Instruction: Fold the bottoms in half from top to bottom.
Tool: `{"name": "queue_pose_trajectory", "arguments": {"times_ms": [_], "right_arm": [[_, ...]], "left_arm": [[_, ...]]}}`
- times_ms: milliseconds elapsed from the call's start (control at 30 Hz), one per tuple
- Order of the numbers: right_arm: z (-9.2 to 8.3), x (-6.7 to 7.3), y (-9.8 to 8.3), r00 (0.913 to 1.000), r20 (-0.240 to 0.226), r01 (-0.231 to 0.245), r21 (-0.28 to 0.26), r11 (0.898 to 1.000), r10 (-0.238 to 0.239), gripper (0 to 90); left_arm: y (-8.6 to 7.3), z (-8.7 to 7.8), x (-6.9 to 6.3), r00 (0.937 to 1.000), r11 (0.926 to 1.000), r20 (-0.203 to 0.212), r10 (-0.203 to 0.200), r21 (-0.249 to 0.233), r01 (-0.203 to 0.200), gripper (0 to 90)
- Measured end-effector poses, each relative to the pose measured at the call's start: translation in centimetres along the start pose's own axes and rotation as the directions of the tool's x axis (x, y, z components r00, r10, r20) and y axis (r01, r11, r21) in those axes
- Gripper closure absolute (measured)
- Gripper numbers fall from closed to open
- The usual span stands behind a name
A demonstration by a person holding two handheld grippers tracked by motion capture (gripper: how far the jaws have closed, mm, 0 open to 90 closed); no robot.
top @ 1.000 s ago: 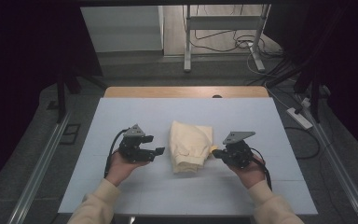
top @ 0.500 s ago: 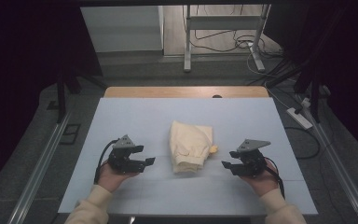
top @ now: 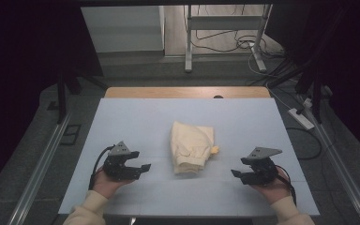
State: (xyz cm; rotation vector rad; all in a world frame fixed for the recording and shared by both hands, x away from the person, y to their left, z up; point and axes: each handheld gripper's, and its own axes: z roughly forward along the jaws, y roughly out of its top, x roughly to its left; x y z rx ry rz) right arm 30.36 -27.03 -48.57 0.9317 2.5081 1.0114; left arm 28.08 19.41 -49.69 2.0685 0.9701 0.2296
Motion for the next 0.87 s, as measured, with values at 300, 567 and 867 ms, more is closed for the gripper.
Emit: {"name": "queue_pose_trajectory", "arguments": {"times_ms": [300, 567, 867], "right_arm": [[-0.69, -0.32, -0.85, 1.0000, 0.000, 0.000, -0.011, 1.000, 0.000, 37.3], [-0.70, -0.26, -0.72, 1.0000, -0.001, 0.007, -0.026, 1.000, -0.007, 37.3], [-0.62, -0.34, -0.74, 1.0000, -0.002, 0.009, -0.028, 1.000, -0.009, 37.1]], "left_arm": [[-0.32, -0.13, 0.12, 1.0000, 1.0000, 0.000, -0.001, 0.002, 0.001, 25.9], [-0.35, -0.14, 0.11, 1.0000, 1.0000, 0.001, -0.004, 0.002, 0.004, 25.7], [-0.48, -0.11, 0.23, 1.0000, 1.0000, 0.001, -0.009, 0.003, 0.009, 25.7]]}}
